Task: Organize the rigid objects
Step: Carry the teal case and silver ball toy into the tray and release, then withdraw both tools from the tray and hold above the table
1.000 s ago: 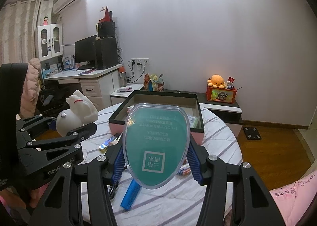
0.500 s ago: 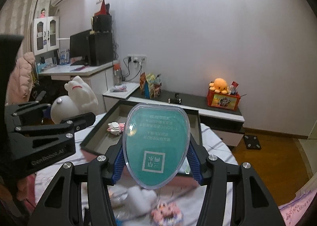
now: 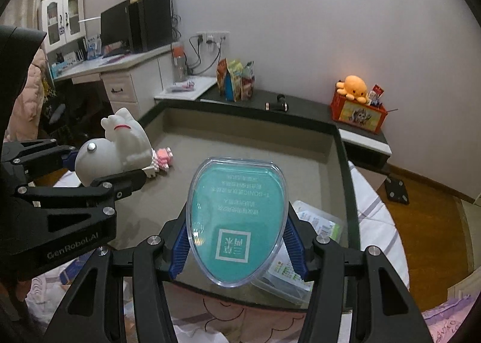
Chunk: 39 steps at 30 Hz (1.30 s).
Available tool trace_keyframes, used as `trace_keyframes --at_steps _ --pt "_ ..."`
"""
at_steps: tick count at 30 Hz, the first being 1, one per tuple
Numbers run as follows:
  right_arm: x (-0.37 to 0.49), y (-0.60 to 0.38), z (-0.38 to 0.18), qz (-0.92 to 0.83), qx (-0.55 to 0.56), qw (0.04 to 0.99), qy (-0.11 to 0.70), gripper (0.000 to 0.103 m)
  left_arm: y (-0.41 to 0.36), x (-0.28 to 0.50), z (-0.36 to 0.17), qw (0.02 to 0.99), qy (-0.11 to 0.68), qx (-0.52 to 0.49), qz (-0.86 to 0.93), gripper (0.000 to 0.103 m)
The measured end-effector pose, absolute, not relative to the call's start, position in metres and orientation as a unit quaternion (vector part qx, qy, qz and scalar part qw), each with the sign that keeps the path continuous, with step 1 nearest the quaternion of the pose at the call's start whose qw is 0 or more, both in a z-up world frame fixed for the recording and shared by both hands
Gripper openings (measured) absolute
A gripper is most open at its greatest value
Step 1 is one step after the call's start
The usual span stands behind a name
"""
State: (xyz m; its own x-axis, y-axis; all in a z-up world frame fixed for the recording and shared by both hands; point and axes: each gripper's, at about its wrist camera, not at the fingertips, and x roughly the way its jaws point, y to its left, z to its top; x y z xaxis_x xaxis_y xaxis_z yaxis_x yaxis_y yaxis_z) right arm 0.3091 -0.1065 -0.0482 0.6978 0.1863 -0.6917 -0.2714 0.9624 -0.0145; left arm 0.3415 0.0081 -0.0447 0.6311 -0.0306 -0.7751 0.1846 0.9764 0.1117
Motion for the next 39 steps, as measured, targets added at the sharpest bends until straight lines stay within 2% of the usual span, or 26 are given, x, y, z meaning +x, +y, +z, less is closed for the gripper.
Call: trace_keyframes --at_steps 1,2,3,4,5,6,9,14,22,30,39 --pt "0.310 -0.106 -0.049 0.126 -0.057 0.918 0.371 0.057 0.006 0.342 -0.047 0.896 0.429 0.105 -0.051 0.058" --pt "0.312 -0.105 -0.048 0.128 -0.055 0.918 0.372 0.061 0.003 0.344 -0.050 0.891 0.434 0.127 -0.030 0.063" --pt "0.314 -0.105 -0.048 0.116 -0.061 0.918 0.375 0.066 0.003 0.345 -0.052 0.888 0.437 0.141 -0.008 0.078" --pt "0.313 -0.106 -0.047 0.106 -0.066 0.920 0.372 0.079 0.005 0.344 -0.052 0.890 0.431 0.148 0.012 0.088" --pt "0.313 -0.108 -0.046 0.093 -0.069 0.924 0.364 0.085 0.008 0.344 -0.051 0.894 0.425 0.141 0.010 0.093" --pt "0.312 -0.112 -0.044 0.087 -0.061 0.928 0.358 0.085 0.010 0.344 -0.050 0.896 0.425 0.129 0.002 0.096" --pt "0.312 -0.120 -0.044 0.104 -0.032 0.924 0.366 0.085 0.015 0.344 -0.049 0.895 0.432 0.104 -0.020 0.096" --pt "0.313 -0.116 -0.046 0.097 -0.045 0.923 0.370 0.085 0.013 0.342 -0.052 0.893 0.431 0.125 -0.004 0.096" --pt "0.314 -0.116 -0.043 0.103 -0.041 0.922 0.371 0.085 0.017 0.345 -0.050 0.893 0.438 0.103 -0.010 0.096" --pt "0.278 -0.123 -0.010 0.086 -0.041 0.938 0.334 0.085 0.017 0.312 -0.016 0.910 0.404 0.089 -0.012 0.096" --pt "0.198 -0.126 0.038 0.067 -0.053 0.955 0.283 0.085 0.021 0.228 0.036 0.936 0.344 0.071 -0.013 0.100"
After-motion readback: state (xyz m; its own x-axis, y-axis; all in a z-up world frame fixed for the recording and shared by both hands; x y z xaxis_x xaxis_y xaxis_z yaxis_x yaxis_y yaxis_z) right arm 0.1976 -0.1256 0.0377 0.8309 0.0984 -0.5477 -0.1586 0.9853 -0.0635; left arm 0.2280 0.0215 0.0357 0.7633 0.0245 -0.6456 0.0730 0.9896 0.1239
